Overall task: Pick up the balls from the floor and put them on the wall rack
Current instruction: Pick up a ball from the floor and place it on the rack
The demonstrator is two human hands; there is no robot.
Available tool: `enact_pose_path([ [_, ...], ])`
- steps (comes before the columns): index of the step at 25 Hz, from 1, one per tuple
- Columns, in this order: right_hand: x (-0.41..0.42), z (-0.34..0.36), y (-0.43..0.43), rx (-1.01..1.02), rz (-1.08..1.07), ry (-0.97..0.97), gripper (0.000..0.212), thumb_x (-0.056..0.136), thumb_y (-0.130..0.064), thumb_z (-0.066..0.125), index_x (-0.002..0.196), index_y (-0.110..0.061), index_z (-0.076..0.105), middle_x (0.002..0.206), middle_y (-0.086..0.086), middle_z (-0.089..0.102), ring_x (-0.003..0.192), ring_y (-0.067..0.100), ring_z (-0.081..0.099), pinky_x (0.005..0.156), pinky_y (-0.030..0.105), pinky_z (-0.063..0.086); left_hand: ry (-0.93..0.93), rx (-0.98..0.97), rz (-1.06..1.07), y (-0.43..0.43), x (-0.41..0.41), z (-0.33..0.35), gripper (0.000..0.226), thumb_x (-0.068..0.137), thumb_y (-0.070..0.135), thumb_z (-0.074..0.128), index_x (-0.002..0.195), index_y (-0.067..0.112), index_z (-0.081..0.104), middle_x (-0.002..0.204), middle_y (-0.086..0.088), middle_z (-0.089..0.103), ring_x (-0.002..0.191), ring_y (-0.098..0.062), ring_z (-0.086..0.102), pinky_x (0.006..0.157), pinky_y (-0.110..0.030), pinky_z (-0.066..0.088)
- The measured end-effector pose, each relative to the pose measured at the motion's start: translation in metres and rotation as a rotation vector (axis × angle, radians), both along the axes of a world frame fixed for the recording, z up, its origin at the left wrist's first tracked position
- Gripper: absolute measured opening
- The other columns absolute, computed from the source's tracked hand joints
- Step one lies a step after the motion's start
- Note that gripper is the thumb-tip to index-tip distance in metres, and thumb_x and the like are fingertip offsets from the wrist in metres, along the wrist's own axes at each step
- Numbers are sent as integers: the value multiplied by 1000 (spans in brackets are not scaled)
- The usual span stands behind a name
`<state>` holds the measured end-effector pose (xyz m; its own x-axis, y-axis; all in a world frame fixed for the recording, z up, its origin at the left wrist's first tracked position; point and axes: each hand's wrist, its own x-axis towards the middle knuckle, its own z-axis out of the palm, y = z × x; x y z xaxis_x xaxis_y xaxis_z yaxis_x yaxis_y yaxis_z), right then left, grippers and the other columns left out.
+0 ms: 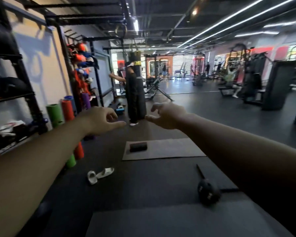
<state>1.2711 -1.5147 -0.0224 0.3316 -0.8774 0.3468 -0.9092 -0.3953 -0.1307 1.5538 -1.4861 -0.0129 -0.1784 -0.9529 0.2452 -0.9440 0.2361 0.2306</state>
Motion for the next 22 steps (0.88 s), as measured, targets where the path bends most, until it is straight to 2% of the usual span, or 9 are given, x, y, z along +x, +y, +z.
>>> enact_pose_path([
  [2,-74,-10,-12,25,-60,7,59,93,-73,51,132,-29,60,127,8,67,111,28,63,76,36,46,-40,41,-69,-31,-81,-9,73,74,92,61,120,35,70,114,11,72,105,-16,68,95,-41,58],
  [5,-168,-19,-30,60,-167,12,64,93,-74,50,138,-29,56,137,5,64,120,27,60,77,36,41,-68,52,-164,-68,-183,-15,77,71,94,57,121,38,68,112,14,69,105,-13,66,92,-40,58],
  [8,-242,-25,-45,112,-246,-20,65,93,-73,50,139,-27,56,141,5,61,123,27,58,87,40,48,-114,64,-236,-102,-257,-18,80,72,93,57,126,35,67,114,12,68,105,-13,65,92,-39,58],
  [11,-302,-37,-64,142,-329,-56,64,94,-72,49,138,-26,55,139,6,61,123,27,58,94,45,51,-127,44,-283,-143,-310,-22,87,65,97,52,123,34,68,115,12,69,106,-15,65,92,-39,56],
  [17,-374,-76,-140,179,-485,-9,64,93,-73,48,137,-27,55,139,4,61,125,26,56,96,46,48,-135,73,-420,-252,-401,-62,92,63,99,47,125,34,68,123,12,70,116,-17,64,99,-43,54],
  [22,-413,-87,-243,203,-551,8,64,93,-73,47,138,-27,55,138,4,61,126,26,56,95,46,48,-142,74,-505,-378,-456,-84,81,76,94,53,130,35,66,130,12,70,120,-18,63,87,-39,46],
])
